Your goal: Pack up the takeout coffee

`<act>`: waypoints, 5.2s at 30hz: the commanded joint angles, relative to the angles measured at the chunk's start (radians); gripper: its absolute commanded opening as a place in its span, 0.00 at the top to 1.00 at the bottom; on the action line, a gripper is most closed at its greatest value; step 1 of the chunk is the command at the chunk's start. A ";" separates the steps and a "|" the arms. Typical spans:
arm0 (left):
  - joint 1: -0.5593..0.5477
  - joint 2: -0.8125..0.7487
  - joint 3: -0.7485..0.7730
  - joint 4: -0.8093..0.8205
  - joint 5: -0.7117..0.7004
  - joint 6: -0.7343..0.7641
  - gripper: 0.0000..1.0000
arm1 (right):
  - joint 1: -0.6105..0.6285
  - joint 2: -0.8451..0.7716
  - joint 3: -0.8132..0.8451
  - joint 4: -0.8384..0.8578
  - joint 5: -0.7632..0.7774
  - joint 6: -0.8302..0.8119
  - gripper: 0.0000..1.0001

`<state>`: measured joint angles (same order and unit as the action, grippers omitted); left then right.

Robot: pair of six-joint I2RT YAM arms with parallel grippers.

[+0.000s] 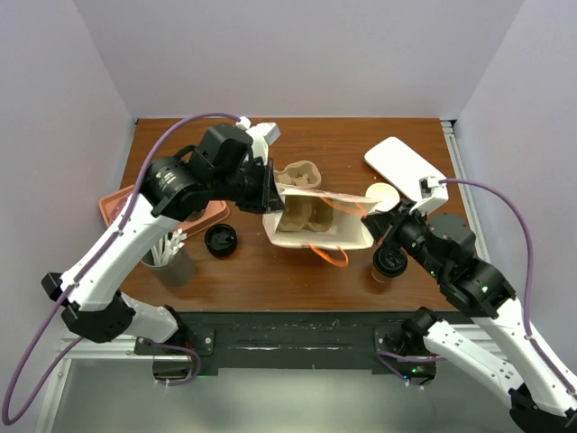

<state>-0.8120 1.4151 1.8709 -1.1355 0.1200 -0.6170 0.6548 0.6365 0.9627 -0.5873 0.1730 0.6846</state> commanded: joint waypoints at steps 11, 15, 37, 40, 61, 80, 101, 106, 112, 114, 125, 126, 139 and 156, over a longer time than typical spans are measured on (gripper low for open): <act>0.002 0.124 0.248 -0.112 0.047 -0.015 1.00 | 0.000 0.045 -0.159 0.129 -0.043 0.070 1.00; -0.001 0.084 0.138 -0.121 0.035 -0.004 1.00 | 0.002 -0.001 -0.133 0.120 0.023 0.041 1.00; -0.010 0.177 0.305 -0.181 0.046 0.102 1.00 | 0.000 -0.066 -0.278 0.253 -0.061 0.041 1.00; -0.009 0.125 0.245 -0.162 -0.037 0.112 1.00 | 0.002 -0.072 -0.242 0.244 -0.021 0.026 1.00; -0.009 0.140 0.331 -0.181 -0.052 0.137 1.00 | 0.000 -0.008 -0.115 0.234 0.026 -0.048 1.00; 0.043 -0.018 -0.099 -0.040 0.041 0.145 1.00 | 0.000 0.017 -0.114 0.145 0.059 -0.054 1.00; 0.040 0.149 0.367 -0.182 -0.010 0.191 1.00 | -0.003 0.054 0.020 0.155 0.057 -0.138 1.00; 0.042 0.084 0.112 -0.129 -0.028 0.204 1.00 | -0.001 0.022 -0.138 0.170 0.034 -0.082 1.00; 0.040 0.087 0.212 -0.170 -0.065 0.220 1.00 | -0.003 0.005 -0.088 0.142 0.069 -0.158 1.00; 0.040 0.088 0.174 -0.175 -0.047 0.224 1.00 | -0.003 0.035 -0.076 0.123 0.068 -0.171 1.00; 0.040 -0.007 -0.050 -0.138 -0.117 0.152 0.60 | -0.001 0.158 0.107 -0.130 0.062 -0.139 0.95; 0.040 -0.005 -0.055 -0.145 -0.141 0.142 0.60 | -0.001 0.160 0.108 -0.135 0.062 -0.122 0.96; 0.040 -0.125 -0.249 0.034 -0.062 0.003 0.48 | -0.001 0.043 -0.050 -0.031 -0.038 -0.066 1.00; 0.042 -0.012 -0.190 0.100 -0.178 0.053 0.44 | -0.003 -0.037 -0.074 -0.049 -0.033 -0.088 1.00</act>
<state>-0.7723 1.4025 1.6505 -1.0641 -0.0395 -0.5835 0.6540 0.6205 0.8856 -0.6582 0.1379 0.6022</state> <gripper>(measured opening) 0.581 0.007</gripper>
